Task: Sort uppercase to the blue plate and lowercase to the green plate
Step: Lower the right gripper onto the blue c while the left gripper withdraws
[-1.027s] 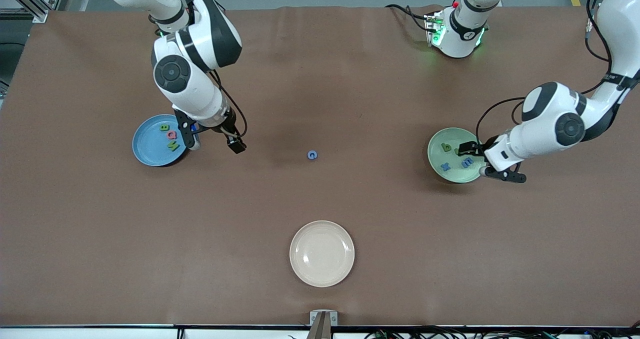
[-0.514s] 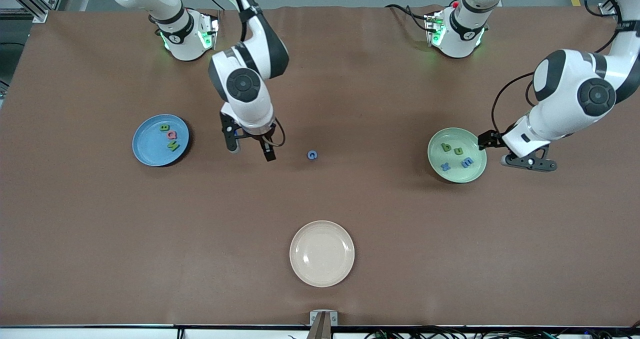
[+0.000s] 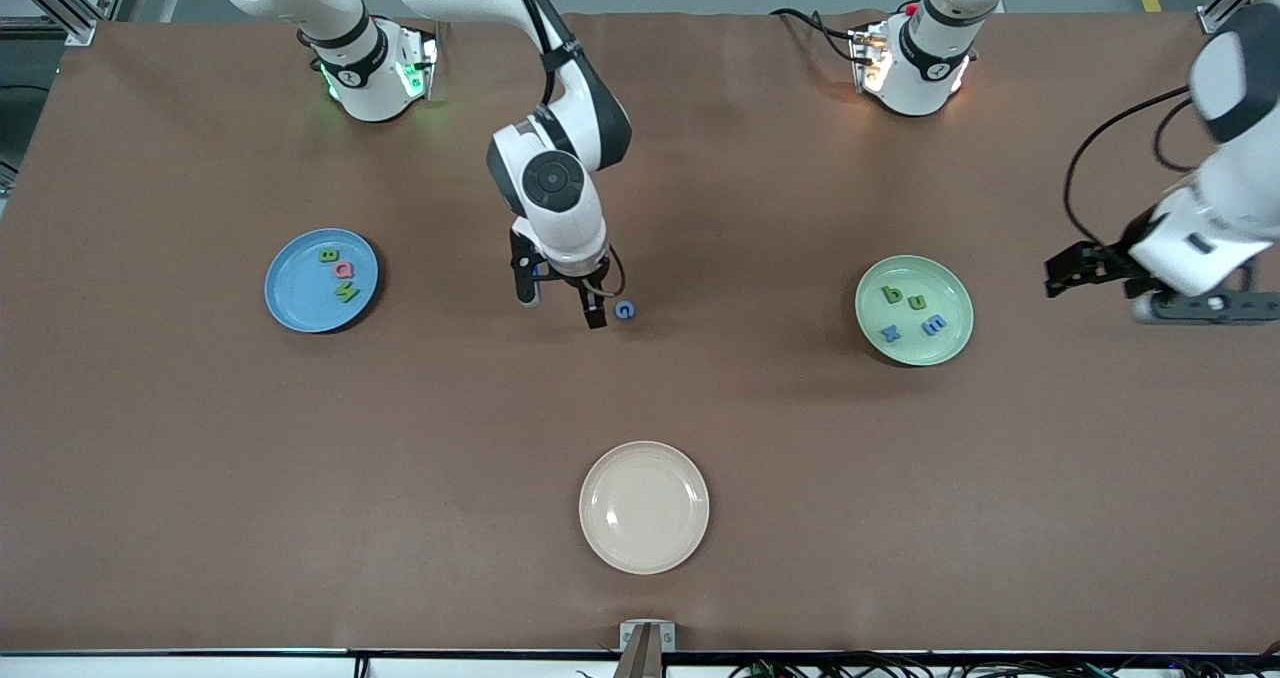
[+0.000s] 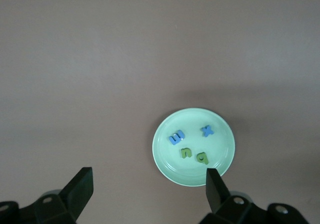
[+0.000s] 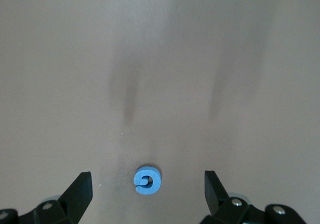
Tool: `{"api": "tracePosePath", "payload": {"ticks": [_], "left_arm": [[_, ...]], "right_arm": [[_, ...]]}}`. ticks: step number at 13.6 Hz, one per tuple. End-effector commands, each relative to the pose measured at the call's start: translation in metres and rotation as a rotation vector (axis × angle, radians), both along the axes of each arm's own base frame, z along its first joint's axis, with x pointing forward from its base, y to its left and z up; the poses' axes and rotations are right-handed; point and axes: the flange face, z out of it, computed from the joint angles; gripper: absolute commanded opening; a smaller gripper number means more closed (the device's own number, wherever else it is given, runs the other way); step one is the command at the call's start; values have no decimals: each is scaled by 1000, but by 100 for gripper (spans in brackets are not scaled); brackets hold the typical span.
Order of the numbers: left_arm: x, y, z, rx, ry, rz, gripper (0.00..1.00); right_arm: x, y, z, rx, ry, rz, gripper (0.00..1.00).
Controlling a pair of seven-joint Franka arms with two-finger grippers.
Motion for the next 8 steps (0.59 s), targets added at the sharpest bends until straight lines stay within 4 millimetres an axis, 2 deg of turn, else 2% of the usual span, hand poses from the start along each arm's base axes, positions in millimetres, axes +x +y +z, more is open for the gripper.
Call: {"api": "tracePosePath", "payload": {"ticks": [1, 5, 8], "left_arm": [[-2, 16, 54, -22, 6, 10, 99], [-9, 17, 96, -15, -1, 22, 99], [-16, 14, 103, -13, 37, 16, 99]], "right_arm": [[-1, 23, -10, 7, -4, -33, 97], [-11, 35, -29, -1, -15, -12, 97], [-7, 42, -46, -21, -23, 0, 96]]}}
